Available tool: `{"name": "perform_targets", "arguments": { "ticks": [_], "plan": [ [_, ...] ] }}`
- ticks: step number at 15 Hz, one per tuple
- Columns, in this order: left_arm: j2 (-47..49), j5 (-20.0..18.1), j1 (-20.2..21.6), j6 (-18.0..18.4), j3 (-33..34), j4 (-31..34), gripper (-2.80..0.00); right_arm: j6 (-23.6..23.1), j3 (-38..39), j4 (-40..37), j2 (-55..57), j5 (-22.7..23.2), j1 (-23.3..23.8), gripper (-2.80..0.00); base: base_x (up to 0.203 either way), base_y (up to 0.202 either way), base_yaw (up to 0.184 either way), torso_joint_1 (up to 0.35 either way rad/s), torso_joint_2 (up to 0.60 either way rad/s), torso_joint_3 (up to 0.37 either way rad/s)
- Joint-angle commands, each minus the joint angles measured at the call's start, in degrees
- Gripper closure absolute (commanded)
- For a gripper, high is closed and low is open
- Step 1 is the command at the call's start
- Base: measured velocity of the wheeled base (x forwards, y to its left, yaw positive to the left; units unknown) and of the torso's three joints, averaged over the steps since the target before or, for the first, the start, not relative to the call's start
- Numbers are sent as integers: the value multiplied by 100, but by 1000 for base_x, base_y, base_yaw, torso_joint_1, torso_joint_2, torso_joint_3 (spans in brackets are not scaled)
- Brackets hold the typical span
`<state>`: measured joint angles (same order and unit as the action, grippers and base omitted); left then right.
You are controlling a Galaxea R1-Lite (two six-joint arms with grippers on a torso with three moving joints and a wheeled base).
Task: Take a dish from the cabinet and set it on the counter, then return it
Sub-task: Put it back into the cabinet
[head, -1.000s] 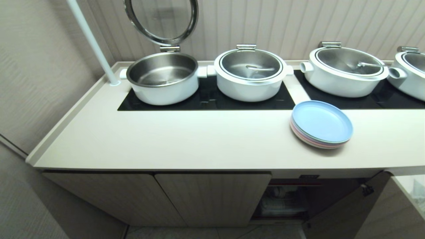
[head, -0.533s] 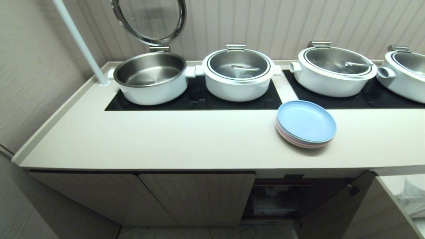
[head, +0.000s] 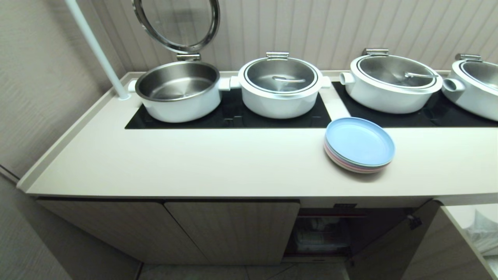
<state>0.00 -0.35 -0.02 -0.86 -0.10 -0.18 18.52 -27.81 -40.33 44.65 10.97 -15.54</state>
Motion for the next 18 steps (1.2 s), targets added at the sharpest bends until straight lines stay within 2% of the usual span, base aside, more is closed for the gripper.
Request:
{"name": "perform_targets", "arguments": {
  "ticks": [1,18],
  "plan": [
    [0,0,-1,-2,1,1,0,12,-41,-19,17,10,-1,0,0,0,0,0,0,0],
    [0,0,2,-2,1,1,0,20,-68,-10,175,37,-1,0,0,0,0,0,0,0]
  ]
}}
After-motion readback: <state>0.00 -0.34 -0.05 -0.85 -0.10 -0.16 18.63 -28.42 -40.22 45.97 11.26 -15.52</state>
